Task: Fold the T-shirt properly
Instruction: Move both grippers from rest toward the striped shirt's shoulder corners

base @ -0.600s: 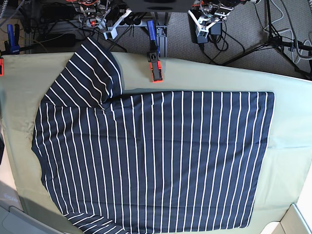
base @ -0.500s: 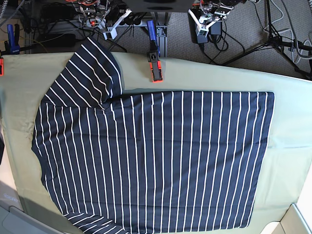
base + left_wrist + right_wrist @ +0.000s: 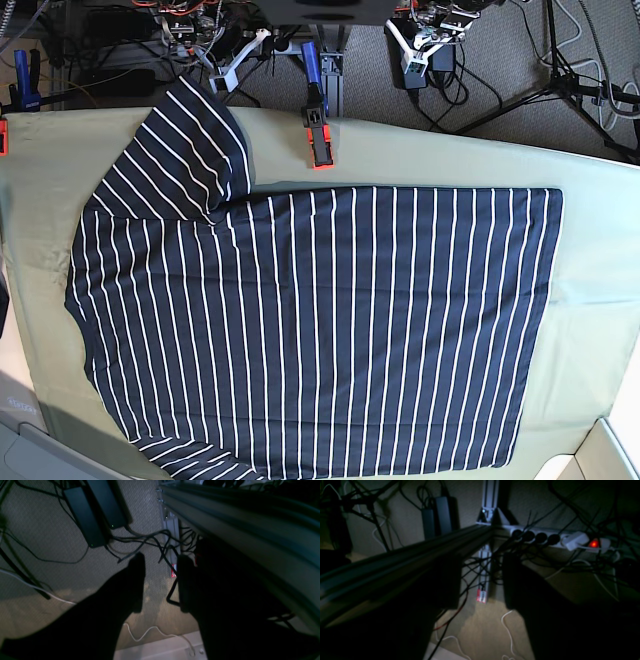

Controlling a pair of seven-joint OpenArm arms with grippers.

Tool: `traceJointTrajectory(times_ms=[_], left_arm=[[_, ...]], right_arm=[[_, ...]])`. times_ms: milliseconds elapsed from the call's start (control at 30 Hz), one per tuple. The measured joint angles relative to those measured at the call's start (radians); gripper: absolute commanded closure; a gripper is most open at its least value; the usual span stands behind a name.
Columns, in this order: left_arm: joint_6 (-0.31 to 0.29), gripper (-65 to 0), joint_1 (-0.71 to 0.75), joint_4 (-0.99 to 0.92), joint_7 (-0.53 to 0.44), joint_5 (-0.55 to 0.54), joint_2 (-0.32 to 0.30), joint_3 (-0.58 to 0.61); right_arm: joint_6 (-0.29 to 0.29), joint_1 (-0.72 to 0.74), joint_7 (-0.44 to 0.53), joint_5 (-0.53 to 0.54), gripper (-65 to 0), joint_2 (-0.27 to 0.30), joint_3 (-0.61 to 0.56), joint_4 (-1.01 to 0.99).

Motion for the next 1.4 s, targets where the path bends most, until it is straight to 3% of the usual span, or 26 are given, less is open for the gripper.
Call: traceJointTrajectory(times_ms=[267, 533, 700, 800, 1000, 1200, 1400], left_arm=[[-0.008, -24.5, 0.053, 0.082, 0.004, 0.001, -0.012, 0.0], [-0.196, -24.5, 0.23, 0.305, -0.056, -0.048, -0.079, -0.053], [-0.319, -24.5, 0.37, 0.545, -0.059, -0.089, -0.128, -0.183], [-0.4, -24.5, 0.454, 0.694, -0.063, -0.152, -0.153, -0.225], [-0.426, -24.5, 0.633, 0.962, -0.051, -0.203, -0.193, -0.286], [-0.455, -24.5, 0.788, 1.241, 0.02, -0.318, -0.194, -0.349], [-0.455, -24.5, 0.885, 1.441, 0.064, -0.384, -0.195, -0.394]], right_arm=[[0.0, -0.045, 0.001, 0.0, -27.1, 0.017, 0.0, 0.02], [0.0, -0.23, -0.023, 0.022, -27.1, 0.069, -0.016, 0.217], [-0.003, -0.393, -0.172, 0.25, -26.9, 0.154, -0.019, 0.454], [-0.008, -0.5, -0.244, 0.333, -26.9, 0.215, -0.018, 0.634], [-0.018, -0.737, -0.359, 0.469, -26.9, 0.312, 0.016, 1.033], [-0.015, -0.895, -0.43, 0.665, -27.0, 0.337, 0.197, 1.346], [-0.015, -0.908, -0.455, 0.827, -27.1, 0.336, 0.36, 1.517]])
